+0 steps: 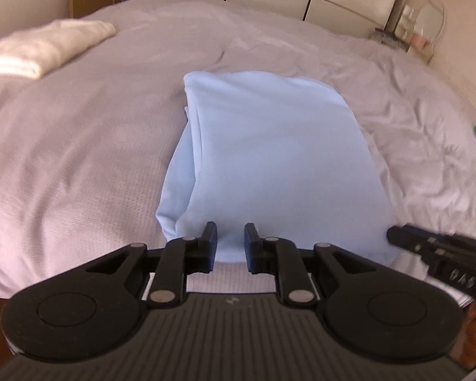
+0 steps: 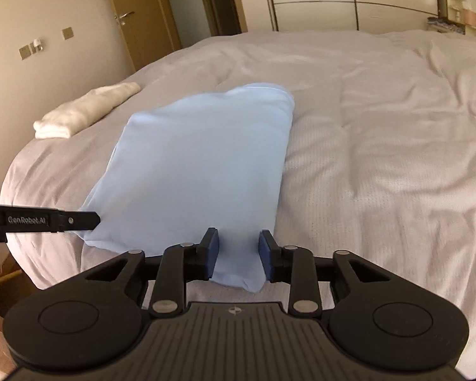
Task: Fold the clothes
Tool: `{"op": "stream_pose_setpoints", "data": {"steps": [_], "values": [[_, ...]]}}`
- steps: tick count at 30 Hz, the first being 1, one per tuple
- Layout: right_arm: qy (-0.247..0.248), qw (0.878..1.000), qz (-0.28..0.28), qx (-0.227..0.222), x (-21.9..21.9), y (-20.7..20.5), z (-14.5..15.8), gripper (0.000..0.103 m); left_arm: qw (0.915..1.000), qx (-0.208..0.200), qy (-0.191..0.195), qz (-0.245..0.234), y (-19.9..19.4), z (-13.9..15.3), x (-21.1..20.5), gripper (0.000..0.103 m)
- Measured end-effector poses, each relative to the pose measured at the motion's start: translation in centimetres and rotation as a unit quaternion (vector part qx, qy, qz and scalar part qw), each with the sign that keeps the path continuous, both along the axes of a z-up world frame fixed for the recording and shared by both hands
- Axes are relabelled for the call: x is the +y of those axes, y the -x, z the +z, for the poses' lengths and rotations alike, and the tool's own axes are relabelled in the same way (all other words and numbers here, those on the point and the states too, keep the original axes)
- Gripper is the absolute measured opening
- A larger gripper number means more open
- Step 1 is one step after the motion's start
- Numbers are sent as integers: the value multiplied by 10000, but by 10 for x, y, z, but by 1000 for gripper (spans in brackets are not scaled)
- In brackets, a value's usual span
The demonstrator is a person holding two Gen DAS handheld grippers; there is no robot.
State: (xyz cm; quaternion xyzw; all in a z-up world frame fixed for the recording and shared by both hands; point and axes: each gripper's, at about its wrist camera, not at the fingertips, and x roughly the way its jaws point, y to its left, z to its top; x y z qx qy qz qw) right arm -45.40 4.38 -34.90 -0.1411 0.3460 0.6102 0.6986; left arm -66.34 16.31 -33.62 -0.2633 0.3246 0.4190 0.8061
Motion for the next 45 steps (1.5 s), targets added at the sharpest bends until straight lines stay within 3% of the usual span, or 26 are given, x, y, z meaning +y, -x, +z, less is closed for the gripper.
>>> {"op": "stream_pose_setpoints", "data": {"steps": [3,5,10,14,16,17,21,33,37,41,45], "values": [[-126,9999,-71,-38,-9,3,14,33,9999,98,-65,-31,-4,13,-14,29],[-167,9997,-145,-62,-15,5,21,36,9997,180,-143,6,-5,22,-23,32],[-191,9991,-359,-123,-29,10,35,60,9988,363,-326,26,-3,38,-43,47],[-228,9985,-497,-42,-38,9,41,72,9967,574,-570,69,0,47,-57,51],[-226,9981,-572,-30,-41,8,45,84,9955,637,-690,90,1,51,-62,65],[-216,9979,-605,-34,-42,7,47,87,9949,658,-751,106,2,53,-64,67],[-206,9977,-633,-143,-47,10,55,101,9938,710,-843,118,4,58,-69,68],[-100,9976,-653,-209,-50,10,59,101,9941,722,-811,67,6,55,-77,70],[-155,9973,-698,-161,-54,8,60,101,9962,492,-714,33,16,56,-80,69],[-187,9973,-712,-8,-54,3,62,101,9983,211,-500,232,33,57,-73,76],[-192,9975,-670,127,-50,-1,62,101,9989,-100,-199,416,48,54,-57,77]]}}
